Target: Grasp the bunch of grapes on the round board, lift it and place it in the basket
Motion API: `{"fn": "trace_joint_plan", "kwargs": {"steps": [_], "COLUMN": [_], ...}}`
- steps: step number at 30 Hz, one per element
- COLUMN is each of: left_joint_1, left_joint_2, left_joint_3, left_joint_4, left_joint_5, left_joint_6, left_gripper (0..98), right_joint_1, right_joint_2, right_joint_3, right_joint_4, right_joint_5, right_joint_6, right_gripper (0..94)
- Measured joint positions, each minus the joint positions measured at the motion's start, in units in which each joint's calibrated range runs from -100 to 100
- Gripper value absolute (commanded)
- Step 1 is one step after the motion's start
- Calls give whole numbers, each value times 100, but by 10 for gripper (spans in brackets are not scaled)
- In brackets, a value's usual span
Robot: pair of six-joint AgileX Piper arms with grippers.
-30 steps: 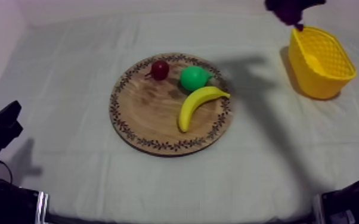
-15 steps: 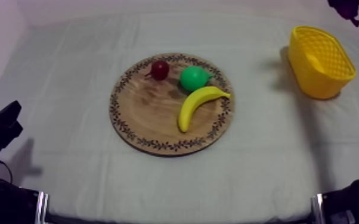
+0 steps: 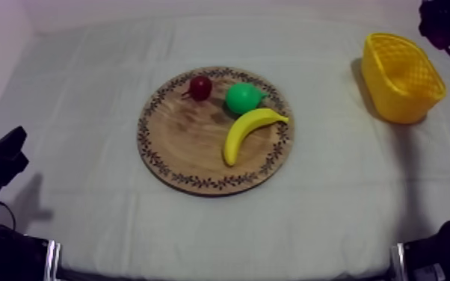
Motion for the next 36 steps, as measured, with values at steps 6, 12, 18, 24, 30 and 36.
{"fn": "trace_joint_plan", "kwargs": {"steps": [6, 12, 18, 24, 30, 36], "left_joint_1": [0, 0, 0, 0, 0, 0], "left_joint_2": [0, 0, 0, 0, 0, 0], "left_joint_3": [0, 0, 0, 0, 0, 0], "left_joint_4": [0, 0, 0, 0, 0, 0], "left_joint_5": [0, 0, 0, 0, 0, 0], "left_joint_6": [0, 0, 0, 0, 0, 0], "left_gripper": [1, 1, 1, 1, 1, 1], "right_joint_1": [70, 134, 165, 182, 165, 127], "right_joint_2": [757, 1540, 2255, 2586, 2551, 2109], "right_joint_3": [-282, -769, -981, -890, -829, -578], "right_joint_4": [-7, 32, 46, 61, 63, 63], "right_joint_5": [-10, 172, 132, -2, -80, -426], "right_joint_6": [-32, -76, -86, -27, -12, -7], "right_gripper": [434, 429, 434, 598, 738, 720]}}
